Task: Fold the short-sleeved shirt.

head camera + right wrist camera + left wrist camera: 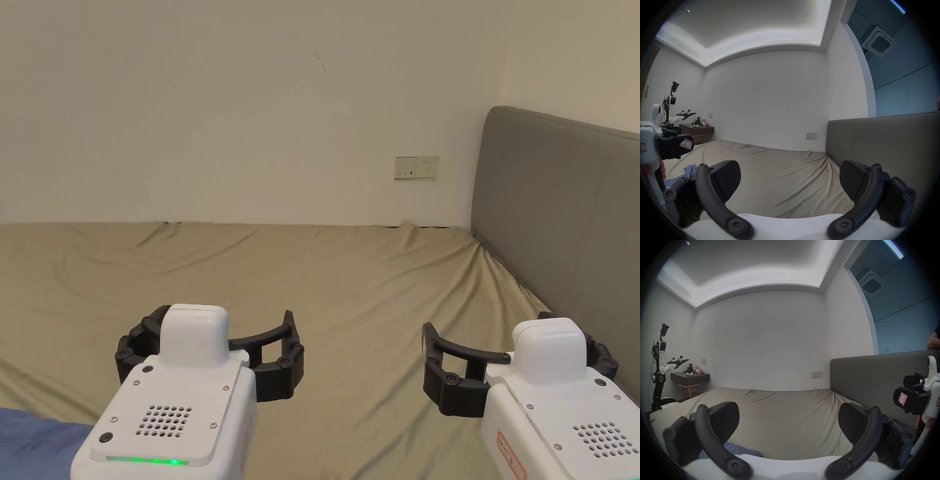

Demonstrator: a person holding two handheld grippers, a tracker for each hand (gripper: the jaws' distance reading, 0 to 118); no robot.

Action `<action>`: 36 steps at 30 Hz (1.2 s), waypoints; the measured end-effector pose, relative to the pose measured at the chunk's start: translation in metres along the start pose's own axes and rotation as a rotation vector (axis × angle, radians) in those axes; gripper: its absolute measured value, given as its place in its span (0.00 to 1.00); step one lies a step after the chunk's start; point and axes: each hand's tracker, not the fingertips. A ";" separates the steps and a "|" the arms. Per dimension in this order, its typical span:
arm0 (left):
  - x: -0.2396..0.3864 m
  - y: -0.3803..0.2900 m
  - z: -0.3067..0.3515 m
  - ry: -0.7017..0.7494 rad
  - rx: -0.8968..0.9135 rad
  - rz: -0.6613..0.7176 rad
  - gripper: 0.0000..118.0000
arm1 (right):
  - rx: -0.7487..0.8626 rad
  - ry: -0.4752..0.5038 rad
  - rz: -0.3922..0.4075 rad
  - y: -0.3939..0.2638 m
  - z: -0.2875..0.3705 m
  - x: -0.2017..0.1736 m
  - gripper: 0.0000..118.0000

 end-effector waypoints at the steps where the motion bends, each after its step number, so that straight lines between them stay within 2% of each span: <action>1: -0.001 0.001 0.001 0.003 -0.001 0.003 1.00 | -0.001 -0.005 -0.004 0.000 0.000 0.001 1.00; 5: -0.006 0.004 0.004 -0.008 -0.017 0.045 1.00 | -0.011 0.010 -0.023 0.002 0.003 0.003 1.00; 6: -0.007 0.004 0.005 -0.012 -0.012 0.062 0.89 | -0.012 0.033 -0.027 0.003 0.005 0.004 0.97; 7: -0.007 0.004 0.006 -0.012 -0.013 0.072 0.64 | -0.008 0.035 -0.023 0.004 0.007 0.003 0.81; 8: -0.005 0.004 0.005 -0.003 -0.018 0.078 0.30 | -0.001 0.016 -0.011 0.004 0.008 0.000 0.42; 9: -0.002 0.003 0.003 0.012 -0.035 0.063 0.04 | -0.007 -0.004 -0.002 0.004 0.007 -0.002 0.03; 11: 0.004 0.002 0.005 0.007 -0.035 0.043 0.03 | 0.004 -0.007 0.011 0.003 0.010 0.001 0.02; 14: 0.001 0.000 0.005 -0.067 -0.065 0.126 0.03 | -0.013 0.009 -0.002 0.004 0.009 0.001 0.02; 16: -0.006 0.000 0.010 -0.026 -0.057 0.102 0.03 | -0.021 0.019 -0.013 0.004 0.003 -0.003 0.02; 19: -0.038 -0.001 0.023 0.071 -0.062 0.067 0.03 | -0.037 0.105 -0.038 0.003 -0.011 -0.021 0.03; 24: -0.116 -0.014 0.045 0.254 -0.158 0.078 0.03 | -0.051 0.260 -0.062 -0.005 -0.035 -0.080 0.03; 26: -0.134 -0.026 0.046 0.293 -0.221 0.091 0.03 | -0.077 0.321 -0.073 -0.010 -0.046 -0.099 0.03; 28: -0.141 -0.039 0.042 0.295 -0.280 0.111 0.04 | -0.091 0.340 -0.080 -0.016 -0.051 -0.112 0.03; 29: -0.143 -0.048 0.037 0.287 -0.308 0.123 0.07 | -0.101 0.349 -0.081 -0.019 -0.055 -0.115 0.03; 30: -0.142 -0.057 0.030 0.283 -0.341 0.128 0.22 | -0.110 0.349 -0.080 -0.023 -0.058 -0.117 0.03; 31: -0.141 -0.067 0.022 0.284 -0.380 0.130 0.22 | -0.121 0.346 -0.078 -0.026 -0.061 -0.118 0.03; 32: -0.138 -0.080 0.008 0.261 -0.439 0.137 0.30 | -0.139 0.344 -0.074 -0.031 -0.064 -0.118 0.03; 34: -0.133 -0.110 -0.022 0.218 -0.628 0.163 0.97 | -0.173 0.324 -0.066 -0.040 -0.070 -0.112 0.03; 35: -0.133 -0.115 -0.026 0.183 -0.645 0.198 1.00 | -0.190 0.313 -0.062 -0.044 -0.074 -0.109 0.03; 36: -0.135 -0.131 -0.043 0.182 -0.688 0.154 1.00 | -0.205 0.301 -0.058 -0.048 -0.077 -0.106 0.03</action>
